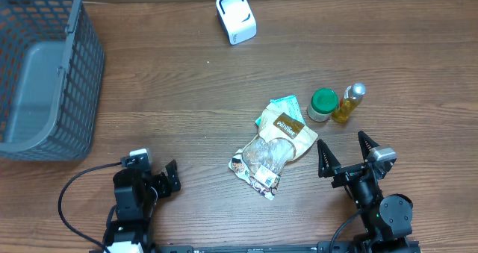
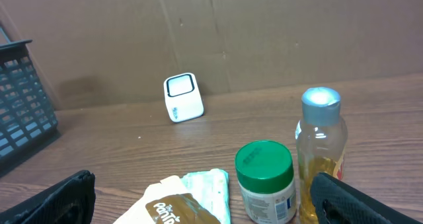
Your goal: Scan the item barcode
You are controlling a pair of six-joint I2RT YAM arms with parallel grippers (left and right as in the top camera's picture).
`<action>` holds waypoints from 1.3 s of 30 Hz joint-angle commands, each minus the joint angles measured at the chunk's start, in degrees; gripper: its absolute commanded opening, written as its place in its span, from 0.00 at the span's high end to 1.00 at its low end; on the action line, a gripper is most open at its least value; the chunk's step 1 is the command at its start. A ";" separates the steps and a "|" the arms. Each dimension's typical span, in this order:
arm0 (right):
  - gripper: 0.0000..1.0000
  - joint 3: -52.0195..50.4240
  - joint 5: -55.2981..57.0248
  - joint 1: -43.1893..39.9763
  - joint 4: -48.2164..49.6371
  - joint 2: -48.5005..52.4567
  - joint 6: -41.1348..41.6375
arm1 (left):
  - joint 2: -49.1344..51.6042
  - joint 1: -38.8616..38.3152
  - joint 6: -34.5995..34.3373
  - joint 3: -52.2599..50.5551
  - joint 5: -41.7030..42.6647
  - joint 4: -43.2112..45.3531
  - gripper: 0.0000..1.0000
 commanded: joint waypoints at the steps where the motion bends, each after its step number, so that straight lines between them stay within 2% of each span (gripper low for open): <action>1: 0.00 -0.59 0.52 0.28 0.13 -0.48 -0.37 | -5.64 -0.02 -0.79 -0.52 -0.50 -4.68 0.00; 20: 0.00 -0.59 0.52 0.28 0.15 -0.48 -0.37 | -35.04 -0.04 0.79 -0.50 0.13 -5.18 0.00; 34: 0.00 -0.59 0.52 0.28 0.13 -0.48 -0.37 | -43.80 -2.51 4.81 -0.50 0.13 -5.22 0.00; 39: 0.00 -0.59 0.52 0.28 0.15 -0.48 -0.37 | -44.04 -2.71 4.81 -0.50 0.15 -5.22 0.00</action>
